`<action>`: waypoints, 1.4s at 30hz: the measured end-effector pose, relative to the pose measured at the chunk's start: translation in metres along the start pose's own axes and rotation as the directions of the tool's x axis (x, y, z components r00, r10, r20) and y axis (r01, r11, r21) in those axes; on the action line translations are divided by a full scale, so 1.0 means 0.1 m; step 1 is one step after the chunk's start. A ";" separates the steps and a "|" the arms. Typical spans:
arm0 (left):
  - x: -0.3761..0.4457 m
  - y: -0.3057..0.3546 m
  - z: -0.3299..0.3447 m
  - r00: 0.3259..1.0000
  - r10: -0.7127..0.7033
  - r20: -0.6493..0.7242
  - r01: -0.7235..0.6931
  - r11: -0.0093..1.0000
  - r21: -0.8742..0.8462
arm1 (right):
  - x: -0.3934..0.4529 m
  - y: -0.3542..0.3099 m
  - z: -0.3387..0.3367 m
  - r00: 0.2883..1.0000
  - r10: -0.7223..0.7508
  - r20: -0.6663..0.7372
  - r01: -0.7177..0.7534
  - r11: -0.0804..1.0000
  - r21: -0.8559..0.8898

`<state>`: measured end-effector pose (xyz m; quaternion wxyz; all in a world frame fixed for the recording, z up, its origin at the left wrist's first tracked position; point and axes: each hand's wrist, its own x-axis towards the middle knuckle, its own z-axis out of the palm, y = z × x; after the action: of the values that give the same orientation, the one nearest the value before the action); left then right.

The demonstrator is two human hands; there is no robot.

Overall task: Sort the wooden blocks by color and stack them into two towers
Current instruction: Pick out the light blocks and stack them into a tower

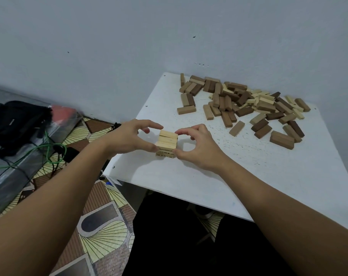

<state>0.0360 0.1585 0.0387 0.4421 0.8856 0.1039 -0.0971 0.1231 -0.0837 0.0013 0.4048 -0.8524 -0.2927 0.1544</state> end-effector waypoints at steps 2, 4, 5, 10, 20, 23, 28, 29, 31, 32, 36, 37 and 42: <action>0.00 0.02 0.00 1.000 0.001 -0.001 -0.001 1.000 -0.005 | 0.01 0.00 -0.02 1.000 0.001 -0.001 -0.001 1.000 -0.009; 0.01 0.02 0.00 1.000 0.005 -0.002 -0.005 1.000 -0.015 | 0.01 0.00 -0.02 1.000 0.006 0.005 -0.006 1.000 -0.011; 0.02 0.02 0.01 1.000 0.006 -0.004 -0.006 1.000 -0.017 | 0.00 0.00 -0.02 1.000 0.007 0.006 -0.007 1.000 -0.010; 0.02 -0.01 0.02 1.000 0.004 -0.012 -0.005 1.000 -0.023 | -0.03 0.00 -0.02 1.000 0.003 0.003 -0.003 1.000 0.009; 0.01 -0.04 0.03 1.000 0.004 -0.025 -0.006 0.998 -0.058 | -0.06 0.00 0.01 1.000 0.010 -0.013 -0.009 0.998 0.063; 0.00 -0.05 0.03 1.000 -0.004 -0.019 0.004 0.999 -0.044 | -0.10 -0.01 0.00 1.000 0.013 0.000 -0.013 0.998 0.068; -0.01 -0.08 0.15 0.979 -0.055 -0.198 -0.027 0.921 -0.389 | -0.18 -0.07 0.07 0.991 0.062 -0.121 -0.021 0.950 0.313; 0.00 -0.07 0.23 0.964 -0.088 -0.253 -0.051 0.867 -0.496 | -0.20 -0.11 0.13 0.986 0.097 -0.138 -0.030 0.907 0.420; 0.00 0.00 0.41 0.937 -0.131 -0.325 -0.111 0.769 -0.630 | -0.21 -0.21 0.29 0.972 0.173 -0.158 -0.037 0.781 0.623; -0.01 0.05 0.52 0.934 -0.140 -0.330 -0.124 0.738 -0.664 | -0.20 -0.25 0.39 0.966 0.199 -0.167 -0.030 0.722 0.691; -0.05 0.20 0.85 0.930 -0.226 -0.289 -0.092 0.618 -0.780 | -0.21 -0.42 0.63 0.961 0.251 -0.118 -0.038 0.539 0.841; -0.04 0.20 0.90 0.925 -0.243 -0.292 -0.090 0.606 -0.790 | -0.22 -0.50 0.62 0.962 0.254 -0.102 -0.046 0.517 0.855; -0.05 0.17 1.03 0.915 -0.198 -0.351 -0.143 0.655 -0.742 | -0.25 -0.57 0.65 0.963 0.258 -0.083 -0.062 0.510 0.858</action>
<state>0.0278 0.0656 -0.0074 0.7367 0.6194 0.2369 0.1324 0.0497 -0.0324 0.0058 0.7788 -0.5817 -0.0579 0.2274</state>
